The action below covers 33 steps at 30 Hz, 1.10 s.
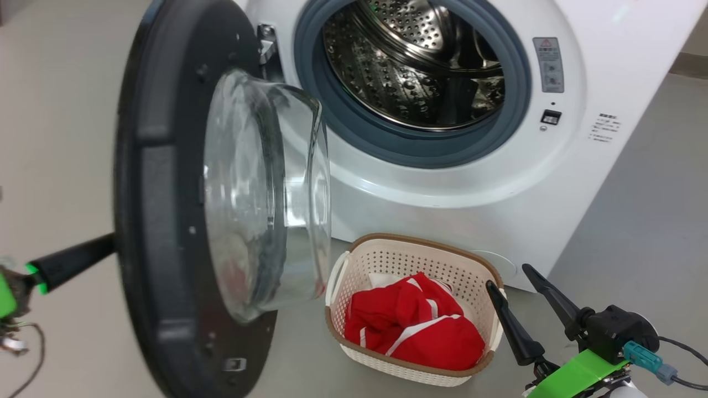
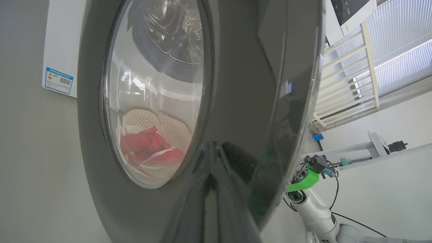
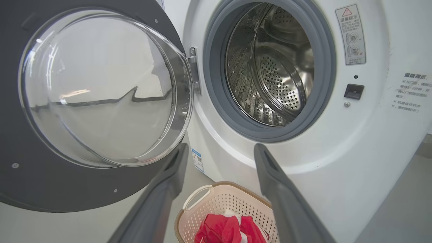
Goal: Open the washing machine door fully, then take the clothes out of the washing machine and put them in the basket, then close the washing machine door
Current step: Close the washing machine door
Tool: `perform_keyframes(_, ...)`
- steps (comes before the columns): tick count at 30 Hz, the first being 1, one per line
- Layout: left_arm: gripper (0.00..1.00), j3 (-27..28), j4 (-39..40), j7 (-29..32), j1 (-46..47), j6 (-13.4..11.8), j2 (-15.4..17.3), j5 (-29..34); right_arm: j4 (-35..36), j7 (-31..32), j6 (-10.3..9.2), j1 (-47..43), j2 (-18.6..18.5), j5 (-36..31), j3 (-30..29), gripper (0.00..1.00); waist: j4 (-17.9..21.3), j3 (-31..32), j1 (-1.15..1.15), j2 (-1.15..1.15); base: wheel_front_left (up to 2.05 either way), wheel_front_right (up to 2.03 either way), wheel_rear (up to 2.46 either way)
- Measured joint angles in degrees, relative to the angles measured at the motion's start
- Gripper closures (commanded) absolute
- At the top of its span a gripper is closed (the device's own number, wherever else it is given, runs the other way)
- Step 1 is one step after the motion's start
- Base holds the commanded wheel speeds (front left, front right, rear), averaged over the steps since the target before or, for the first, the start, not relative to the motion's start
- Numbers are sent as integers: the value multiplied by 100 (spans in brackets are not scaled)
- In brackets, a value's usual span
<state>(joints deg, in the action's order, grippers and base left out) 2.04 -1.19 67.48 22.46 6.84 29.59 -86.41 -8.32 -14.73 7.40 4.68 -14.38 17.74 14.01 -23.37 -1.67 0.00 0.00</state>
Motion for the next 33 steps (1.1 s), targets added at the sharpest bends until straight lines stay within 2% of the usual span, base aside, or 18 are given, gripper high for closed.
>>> perform_keyframes(10, 100, -446, 416, -133, 35, 0, -467, -27, 47, 0, 0, 0, 64, -13, -98, 0, 477, -37, 0, 0, 0, 0, 0)
perform_keyframes(23, 100, -808, 242, -844, 621, 0, -995, 207, 120, 0, 0, 10, 166, -65, -203, 0, 1358, -275, 0, 0, 0, 0, 0)
perform_keyframes(33, 100, -946, -241, -1325, 1165, 0, -1071, 319, 130, 0, 0, 146, 278, -94, -209, 0, 2020, -466, 0, 0, 0, 0, 0)
